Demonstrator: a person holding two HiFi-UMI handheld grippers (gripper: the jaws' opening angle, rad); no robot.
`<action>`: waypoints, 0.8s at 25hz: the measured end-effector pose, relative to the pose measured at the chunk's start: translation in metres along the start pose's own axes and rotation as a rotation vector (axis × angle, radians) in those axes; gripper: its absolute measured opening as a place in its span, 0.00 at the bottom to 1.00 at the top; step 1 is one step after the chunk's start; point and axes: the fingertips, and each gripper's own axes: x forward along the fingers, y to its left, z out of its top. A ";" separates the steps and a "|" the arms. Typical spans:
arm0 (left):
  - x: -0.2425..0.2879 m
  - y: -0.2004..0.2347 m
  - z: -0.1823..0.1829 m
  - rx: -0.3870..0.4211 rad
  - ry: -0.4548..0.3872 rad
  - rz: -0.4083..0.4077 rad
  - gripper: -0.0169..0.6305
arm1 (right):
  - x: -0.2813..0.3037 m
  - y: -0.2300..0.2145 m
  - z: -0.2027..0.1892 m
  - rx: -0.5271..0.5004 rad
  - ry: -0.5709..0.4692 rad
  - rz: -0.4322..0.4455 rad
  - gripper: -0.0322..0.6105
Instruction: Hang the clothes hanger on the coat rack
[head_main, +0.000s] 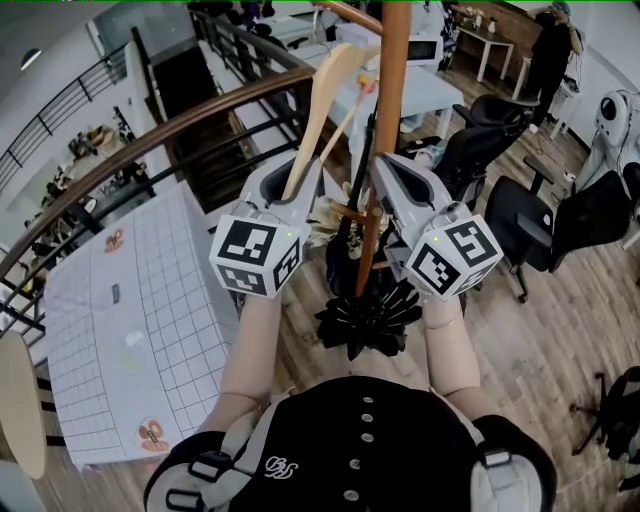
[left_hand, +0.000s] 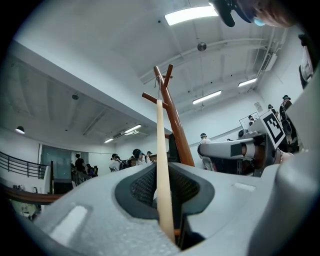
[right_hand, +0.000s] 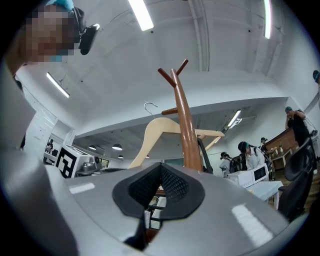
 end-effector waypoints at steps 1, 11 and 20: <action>0.003 -0.001 0.002 0.003 -0.001 -0.004 0.11 | 0.002 0.000 -0.001 -0.001 0.003 0.008 0.05; 0.025 0.006 0.014 0.043 0.012 -0.006 0.11 | 0.005 -0.011 -0.002 0.001 -0.001 0.020 0.05; 0.037 0.008 0.004 0.041 0.059 0.007 0.11 | 0.000 -0.022 -0.004 0.014 -0.007 0.011 0.05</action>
